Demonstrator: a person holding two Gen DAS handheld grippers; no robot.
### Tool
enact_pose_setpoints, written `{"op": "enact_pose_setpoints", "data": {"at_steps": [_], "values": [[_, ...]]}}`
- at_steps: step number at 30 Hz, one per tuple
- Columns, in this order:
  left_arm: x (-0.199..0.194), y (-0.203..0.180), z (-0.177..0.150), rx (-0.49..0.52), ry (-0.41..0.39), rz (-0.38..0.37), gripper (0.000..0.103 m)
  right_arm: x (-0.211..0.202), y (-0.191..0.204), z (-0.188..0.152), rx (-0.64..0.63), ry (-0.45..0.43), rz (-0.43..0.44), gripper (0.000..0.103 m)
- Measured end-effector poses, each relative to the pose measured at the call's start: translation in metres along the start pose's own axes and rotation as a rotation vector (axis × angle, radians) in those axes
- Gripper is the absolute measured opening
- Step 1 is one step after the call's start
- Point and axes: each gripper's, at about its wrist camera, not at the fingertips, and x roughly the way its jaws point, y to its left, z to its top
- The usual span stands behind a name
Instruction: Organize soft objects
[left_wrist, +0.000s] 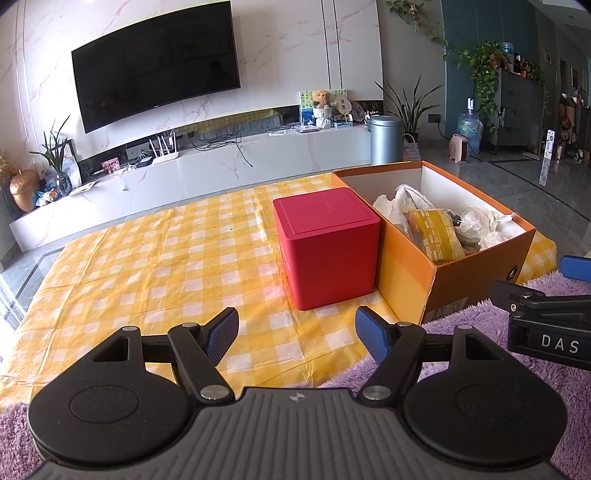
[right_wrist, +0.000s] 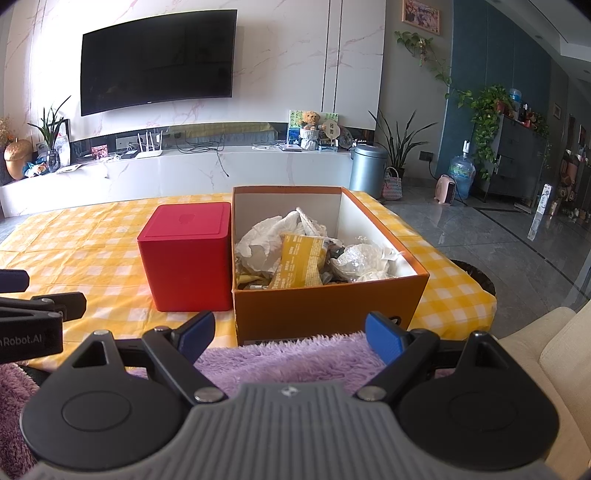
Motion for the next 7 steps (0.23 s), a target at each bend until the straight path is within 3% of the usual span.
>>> {"op": "enact_pose_setpoints", "data": {"at_steps": [7], "values": [[-0.0009,-0.0016,0.0005,0.001,-0.003,0.001,0.085,-0.0003,0.0005,-0.0001,0.001,0.000,0.000,0.087]]}}
